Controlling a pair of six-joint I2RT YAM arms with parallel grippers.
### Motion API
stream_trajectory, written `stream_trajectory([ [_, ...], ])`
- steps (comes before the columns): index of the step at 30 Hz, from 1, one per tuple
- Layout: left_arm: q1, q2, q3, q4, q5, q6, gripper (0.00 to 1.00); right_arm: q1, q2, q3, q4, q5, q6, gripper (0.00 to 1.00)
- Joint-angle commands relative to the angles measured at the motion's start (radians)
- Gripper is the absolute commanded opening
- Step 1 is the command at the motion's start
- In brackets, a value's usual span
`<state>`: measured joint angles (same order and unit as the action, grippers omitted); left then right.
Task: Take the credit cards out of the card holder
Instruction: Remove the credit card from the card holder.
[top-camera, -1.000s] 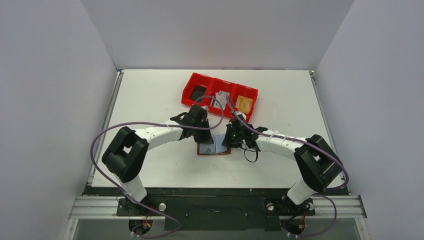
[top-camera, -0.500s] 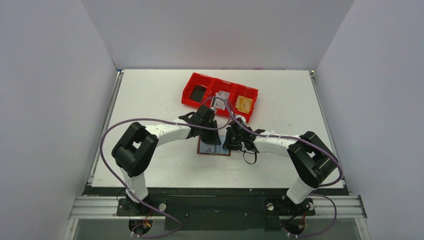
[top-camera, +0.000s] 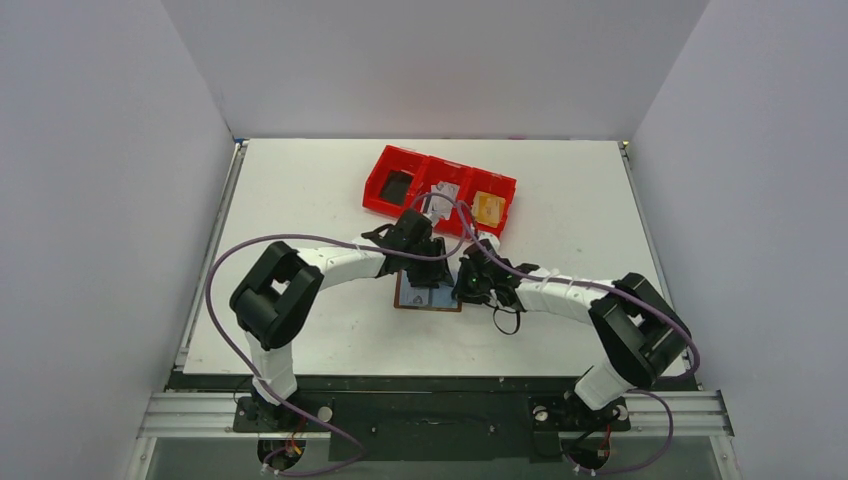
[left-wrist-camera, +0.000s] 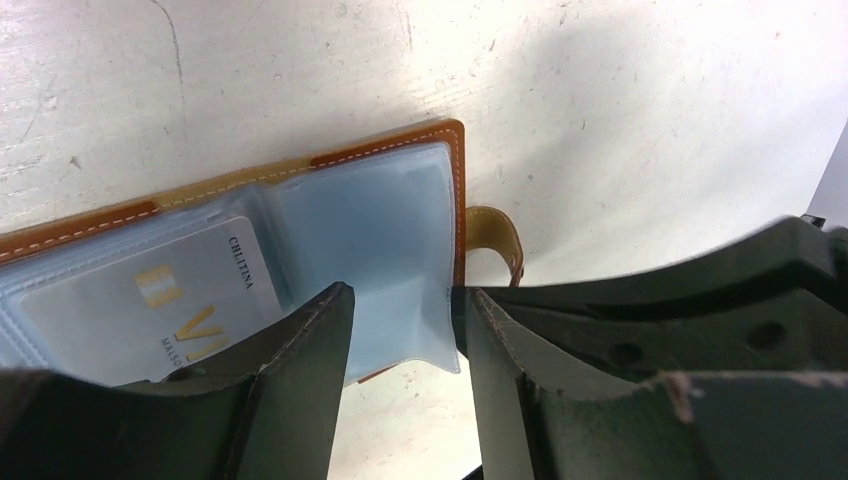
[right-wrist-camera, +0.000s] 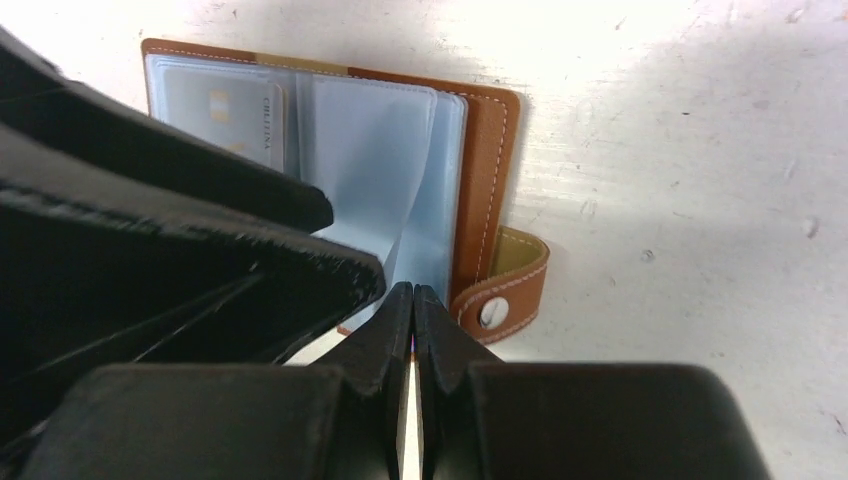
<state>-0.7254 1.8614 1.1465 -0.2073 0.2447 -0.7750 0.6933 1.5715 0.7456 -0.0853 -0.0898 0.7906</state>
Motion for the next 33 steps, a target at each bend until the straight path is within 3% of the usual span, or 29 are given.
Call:
stream_trajectory([
  [1, -0.004, 0.021, 0.041, 0.072, 0.024, -0.008, 0.43, -0.003, -0.106, 0.003, -0.047, 0.060, 0.002, 0.00],
  [10, -0.005, -0.006, 0.053, 0.083, 0.051, -0.008, 0.47, -0.003, -0.263, 0.076, -0.178, 0.131, -0.015, 0.00],
  [16, 0.027, -0.099, 0.045, 0.017, 0.022, 0.020, 0.50, 0.010, -0.249, 0.124, -0.193, 0.111, -0.012, 0.18],
  [24, 0.143, -0.255, -0.084, -0.065, -0.044, 0.059, 0.49, 0.073, -0.145, 0.205, -0.178, 0.053, -0.002, 0.29],
  [33, 0.198, -0.287, -0.194, -0.061, -0.021, 0.090, 0.36, 0.077, 0.062, 0.238, -0.018, -0.083, 0.074, 0.27],
])
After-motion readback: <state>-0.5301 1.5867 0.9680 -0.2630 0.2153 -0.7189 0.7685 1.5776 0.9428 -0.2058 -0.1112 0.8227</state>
